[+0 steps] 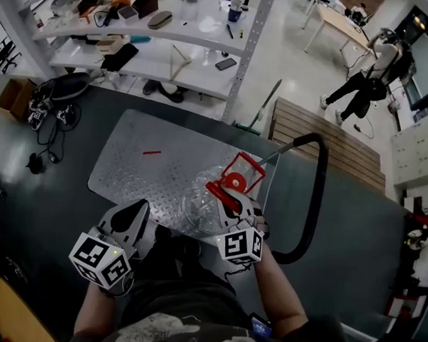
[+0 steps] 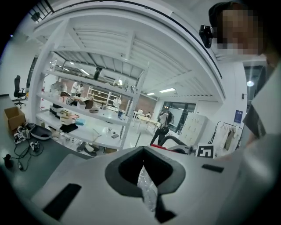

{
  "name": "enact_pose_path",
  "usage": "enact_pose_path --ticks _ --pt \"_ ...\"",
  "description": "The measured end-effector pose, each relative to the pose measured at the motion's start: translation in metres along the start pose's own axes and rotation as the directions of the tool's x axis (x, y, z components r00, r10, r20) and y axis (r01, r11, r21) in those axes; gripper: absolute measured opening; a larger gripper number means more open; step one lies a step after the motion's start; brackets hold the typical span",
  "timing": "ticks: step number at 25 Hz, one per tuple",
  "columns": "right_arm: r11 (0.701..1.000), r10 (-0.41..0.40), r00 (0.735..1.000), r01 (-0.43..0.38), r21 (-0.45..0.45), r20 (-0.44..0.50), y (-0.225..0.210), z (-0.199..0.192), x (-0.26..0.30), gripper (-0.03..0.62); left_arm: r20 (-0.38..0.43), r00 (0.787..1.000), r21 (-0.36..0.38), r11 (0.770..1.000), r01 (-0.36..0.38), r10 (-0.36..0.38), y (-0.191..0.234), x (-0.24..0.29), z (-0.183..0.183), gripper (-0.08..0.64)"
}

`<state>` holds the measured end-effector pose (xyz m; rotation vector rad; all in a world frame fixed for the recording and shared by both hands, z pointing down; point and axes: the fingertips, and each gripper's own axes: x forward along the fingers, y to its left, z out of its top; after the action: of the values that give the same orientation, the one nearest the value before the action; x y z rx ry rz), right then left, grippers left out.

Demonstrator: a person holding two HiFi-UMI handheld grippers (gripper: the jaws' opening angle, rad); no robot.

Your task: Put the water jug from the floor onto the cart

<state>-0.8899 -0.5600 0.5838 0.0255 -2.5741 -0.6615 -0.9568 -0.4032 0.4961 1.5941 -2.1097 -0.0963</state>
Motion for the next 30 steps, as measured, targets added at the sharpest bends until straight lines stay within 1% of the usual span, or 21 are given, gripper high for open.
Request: enact_pose_path --ticks 3,6,12,18,21,24,28,30 --pt "1.0 -0.009 1.0 0.01 0.018 -0.029 -0.014 -0.016 0.024 -0.002 -0.037 0.999 -0.017 1.0 0.004 -0.005 0.018 0.021 -0.011 0.008" --pt "0.999 -0.031 0.998 0.032 0.031 -0.049 -0.031 -0.025 0.049 -0.002 -0.069 0.998 -0.029 1.0 0.004 -0.006 0.042 0.046 -0.014 0.008" --pt "0.997 -0.067 0.993 0.07 0.034 -0.101 -0.062 -0.043 0.098 -0.002 -0.115 0.993 0.026 1.0 0.016 -0.013 0.085 0.097 -0.008 0.008" --pt "0.994 -0.1 0.983 0.107 0.037 -0.152 -0.083 -0.064 0.145 -0.002 -0.149 0.987 -0.007 0.998 0.056 -0.056 0.119 0.137 -0.011 0.008" --pt "0.993 -0.11 0.979 0.115 0.019 -0.174 -0.083 -0.073 0.168 -0.002 -0.176 0.981 -0.02 0.997 0.081 -0.083 0.132 0.158 -0.017 0.008" --pt "0.993 -0.114 0.974 0.118 0.007 -0.198 -0.075 -0.084 0.192 -0.002 -0.204 0.973 -0.008 0.994 0.11 -0.11 0.142 0.174 -0.021 0.008" --pt "0.994 -0.097 0.968 0.106 0.029 -0.23 -0.051 -0.097 0.213 -0.002 -0.234 0.963 0.002 0.991 0.134 -0.13 0.152 0.184 -0.025 0.008" --pt "0.993 -0.095 0.97 0.107 0.045 -0.224 -0.041 -0.096 0.219 -0.006 -0.246 0.96 -0.005 0.991 0.136 -0.134 0.157 0.187 -0.026 0.008"
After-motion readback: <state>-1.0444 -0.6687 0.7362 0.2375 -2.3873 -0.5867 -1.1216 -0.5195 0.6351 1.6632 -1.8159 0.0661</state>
